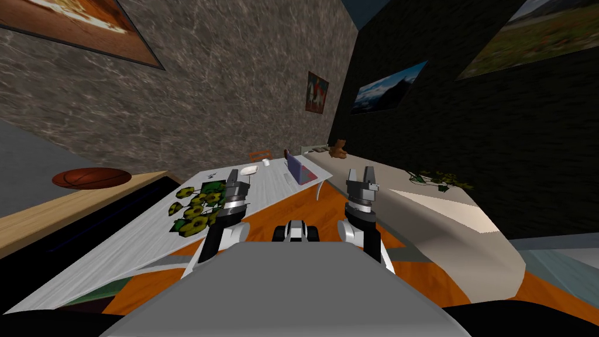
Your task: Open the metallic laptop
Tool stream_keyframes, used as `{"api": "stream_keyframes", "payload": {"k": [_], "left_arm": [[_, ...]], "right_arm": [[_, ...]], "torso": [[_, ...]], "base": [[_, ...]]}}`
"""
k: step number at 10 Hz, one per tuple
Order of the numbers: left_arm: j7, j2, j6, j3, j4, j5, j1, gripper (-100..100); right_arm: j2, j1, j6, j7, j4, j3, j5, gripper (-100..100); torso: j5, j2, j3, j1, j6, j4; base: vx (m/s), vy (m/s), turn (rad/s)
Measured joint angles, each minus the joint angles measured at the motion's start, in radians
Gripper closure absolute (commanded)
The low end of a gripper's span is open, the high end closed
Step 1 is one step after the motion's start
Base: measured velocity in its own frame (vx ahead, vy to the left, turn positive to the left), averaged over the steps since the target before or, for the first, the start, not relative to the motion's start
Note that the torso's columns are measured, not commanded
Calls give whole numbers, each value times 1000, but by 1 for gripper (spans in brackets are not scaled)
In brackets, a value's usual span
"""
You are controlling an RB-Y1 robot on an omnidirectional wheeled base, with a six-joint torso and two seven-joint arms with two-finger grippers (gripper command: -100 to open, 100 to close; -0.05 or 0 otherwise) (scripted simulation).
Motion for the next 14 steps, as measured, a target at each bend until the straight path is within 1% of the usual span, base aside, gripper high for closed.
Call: {"api": "stream_keyframes", "payload": {"k": [3, 5, 7, 10, 12, 14], "left_arm": [[9, 68, 41, -2, -8, 41, -2, -100], [17, 98, 81, -3, -18, 79, -3, -100], [28, 118, 128, -3, -30, 121, -4, -100], [48, 133, 200, -2, -46, 189, -6, -100], [61, 135, 251, -2, -62, 232, -6, -100], [74, 135, 293, -5, -69, 270, -6, -100]], "right_arm": [[0, 0, 0, 0, 0, 0, 0, 0], [0, 0, 0, 0, 0, 0, 0, 0], [0, 0, 0, 0, 0, 0, 0, 0], [0, 0, 0, 0, 0, 0, 0, 0], [0, 0, 0, 0, 0, 0, 0, 0], [0, 0, 0, 0, 0, 0, 0, 0]], "torso": [[1, 1, -7, 2, 0, 3], [1, 1, -7, 3, 0, 3], [1, 2, -6, 3, 0, 4], [1, 3, -6, 4, 0, 4], [0, 2, -6, 2, 0, 4], [2, 4, -5, 6, 0, 4]], "base": [[16, -128, 2], [30, -146, 7], [73, -154, 10], [66, -165, 15], [75, -195, 21], [43, -133, 24]]}}
